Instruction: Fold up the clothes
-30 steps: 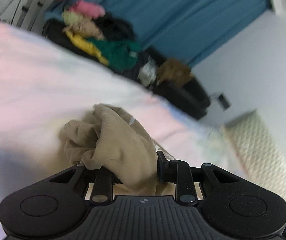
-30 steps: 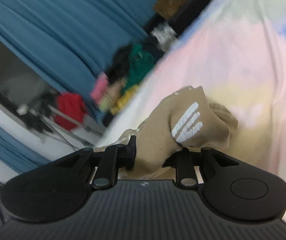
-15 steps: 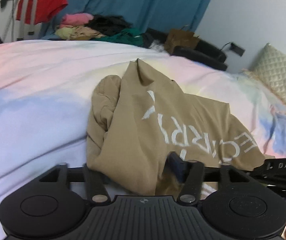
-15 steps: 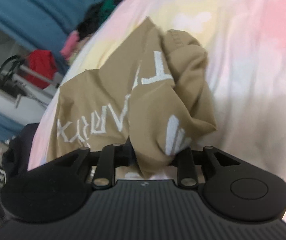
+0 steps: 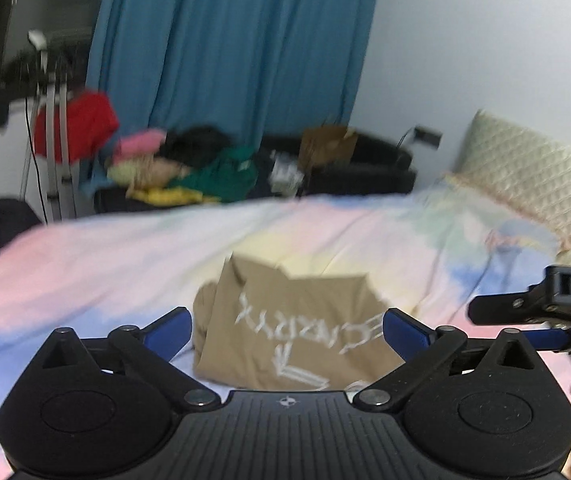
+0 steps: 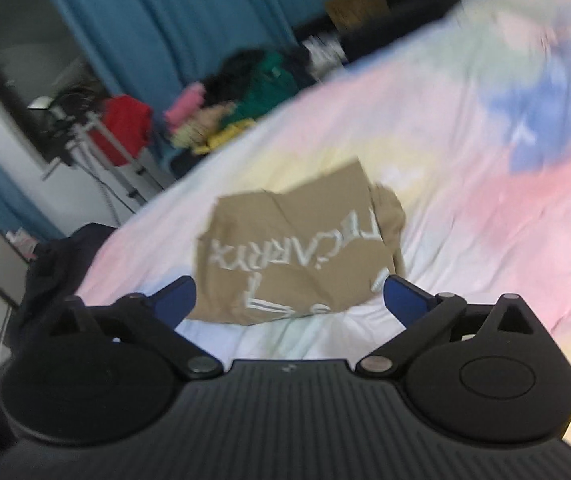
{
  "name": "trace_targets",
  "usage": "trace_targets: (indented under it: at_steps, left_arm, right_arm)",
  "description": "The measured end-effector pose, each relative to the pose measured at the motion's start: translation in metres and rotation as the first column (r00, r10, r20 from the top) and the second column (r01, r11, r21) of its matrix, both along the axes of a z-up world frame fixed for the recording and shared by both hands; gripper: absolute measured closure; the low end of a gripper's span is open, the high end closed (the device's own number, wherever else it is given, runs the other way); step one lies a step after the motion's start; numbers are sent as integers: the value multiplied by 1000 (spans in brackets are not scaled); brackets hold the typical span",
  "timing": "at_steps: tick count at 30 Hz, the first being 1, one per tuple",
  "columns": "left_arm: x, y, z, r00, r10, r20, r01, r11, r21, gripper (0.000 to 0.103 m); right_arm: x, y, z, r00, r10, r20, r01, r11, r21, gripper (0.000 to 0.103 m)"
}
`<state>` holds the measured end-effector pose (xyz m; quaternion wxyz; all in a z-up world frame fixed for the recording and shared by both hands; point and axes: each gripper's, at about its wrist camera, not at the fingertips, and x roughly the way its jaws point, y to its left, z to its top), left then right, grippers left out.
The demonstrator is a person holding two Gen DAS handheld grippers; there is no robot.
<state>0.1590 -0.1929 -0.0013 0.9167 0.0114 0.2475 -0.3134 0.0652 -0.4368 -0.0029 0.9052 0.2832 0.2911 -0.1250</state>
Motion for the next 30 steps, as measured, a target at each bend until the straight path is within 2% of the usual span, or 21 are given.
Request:
trace_targets:
  at_steps: [7, 13, 18, 20, 30]
  left_arm:
    - [-85, 35, 60, 992, -17, 124, 23, 999, -43, 1]
    - [-139, 66, 74, 978, 1, 208, 12, 998, -62, 1]
    - [-172, 87, 70, 969, 13, 247, 7, 997, -81, 1]
    - [-178, 94, 63, 969, 16, 245, 9, 995, -102, 1]
    - [-192, 107, 24, 970, 51, 240, -32, 996, -82, 1]
  right_arm:
    - [-72, 46, 53, 989, 28, 145, -4, 987, -164, 1]
    - [-123, 81, 64, 966, 75, 247, 3, 954, -299, 1]
    - [-146, 102, 51, 953, 96, 286, 15, 932, -363, 1]
    - [-153, 106, 42, 948, 86, 305, 31, 932, -361, 1]
    - [-152, 115, -10, 957, 71, 281, 48, 916, -398, 1]
